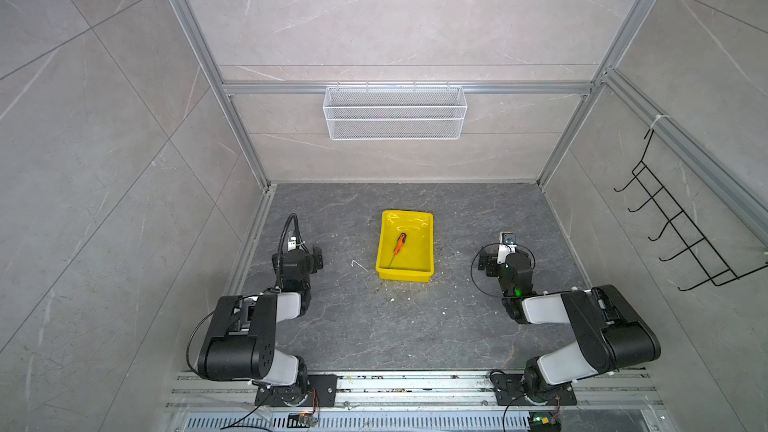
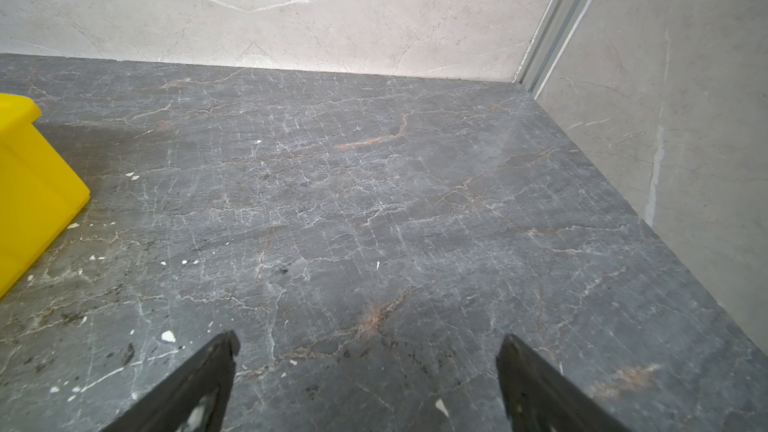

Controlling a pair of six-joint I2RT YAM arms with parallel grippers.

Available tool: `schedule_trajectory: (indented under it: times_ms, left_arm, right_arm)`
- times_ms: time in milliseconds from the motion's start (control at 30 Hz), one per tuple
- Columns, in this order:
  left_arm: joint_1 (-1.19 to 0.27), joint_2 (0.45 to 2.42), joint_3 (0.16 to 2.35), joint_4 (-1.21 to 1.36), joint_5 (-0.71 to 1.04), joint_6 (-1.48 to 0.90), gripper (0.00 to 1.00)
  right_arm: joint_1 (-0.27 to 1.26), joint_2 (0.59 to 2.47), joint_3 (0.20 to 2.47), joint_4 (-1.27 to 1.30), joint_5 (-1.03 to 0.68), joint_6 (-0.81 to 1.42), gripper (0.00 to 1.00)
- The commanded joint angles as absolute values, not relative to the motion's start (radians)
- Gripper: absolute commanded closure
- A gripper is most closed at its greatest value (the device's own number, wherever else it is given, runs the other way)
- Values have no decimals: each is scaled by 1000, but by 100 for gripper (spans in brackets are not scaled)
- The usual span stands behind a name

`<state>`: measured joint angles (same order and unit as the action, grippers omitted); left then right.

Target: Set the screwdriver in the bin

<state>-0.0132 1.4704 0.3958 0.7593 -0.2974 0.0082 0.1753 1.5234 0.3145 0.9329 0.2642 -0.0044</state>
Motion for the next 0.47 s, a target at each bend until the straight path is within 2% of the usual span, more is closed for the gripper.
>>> schedule_trajectory:
  times_ms: [0,433]
  left_arm:
    - [3,1473,420,725,-232,-21,0]
    - [5,1469,418,726,-230,-22,0]
  right_arm:
    - [172,1523,337,933,256,-9,1]
    - [137,1520,356,889,183,2,1]
